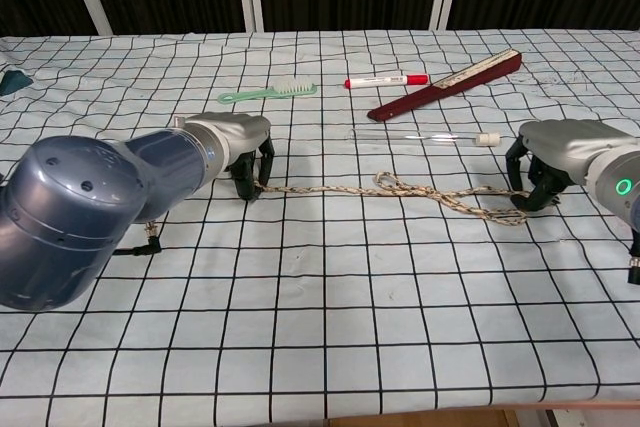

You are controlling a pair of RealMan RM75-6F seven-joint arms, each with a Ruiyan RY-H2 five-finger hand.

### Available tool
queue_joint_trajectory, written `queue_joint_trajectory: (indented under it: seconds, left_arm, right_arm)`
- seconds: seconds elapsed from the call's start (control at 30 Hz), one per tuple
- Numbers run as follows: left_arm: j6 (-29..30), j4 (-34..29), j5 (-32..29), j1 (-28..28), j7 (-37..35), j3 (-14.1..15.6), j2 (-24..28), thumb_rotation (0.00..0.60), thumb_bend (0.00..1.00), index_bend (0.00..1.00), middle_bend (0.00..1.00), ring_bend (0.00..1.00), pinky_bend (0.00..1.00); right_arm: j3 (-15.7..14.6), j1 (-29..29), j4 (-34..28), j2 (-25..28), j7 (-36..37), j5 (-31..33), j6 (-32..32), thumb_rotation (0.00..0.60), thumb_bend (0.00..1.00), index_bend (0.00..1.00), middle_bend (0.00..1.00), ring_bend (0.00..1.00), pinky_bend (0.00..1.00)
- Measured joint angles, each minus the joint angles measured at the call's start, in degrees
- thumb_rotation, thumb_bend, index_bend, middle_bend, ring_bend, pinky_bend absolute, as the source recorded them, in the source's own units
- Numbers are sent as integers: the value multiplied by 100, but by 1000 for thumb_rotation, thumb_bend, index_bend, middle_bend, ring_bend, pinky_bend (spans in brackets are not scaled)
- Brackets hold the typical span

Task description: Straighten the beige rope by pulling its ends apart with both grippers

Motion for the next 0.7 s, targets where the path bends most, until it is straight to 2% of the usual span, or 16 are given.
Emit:
queue_joint_trajectory:
  seconds: [0.27, 0.7]
  left_arm:
    - [11, -33, -10, -3, 21, 2, 8, 600, 487, 629, 897, 942, 968]
    - [21, -85, -2, -12, -5, -61, 80, 600, 549, 634, 898, 943, 969]
  right_arm:
    - [-4, 1, -21, 7, -29, 10, 12, 600, 408, 657, 895, 1000, 1000]
    - [63, -18, -127, 147, 29, -6, 53, 600, 418, 657, 895, 1000, 1000]
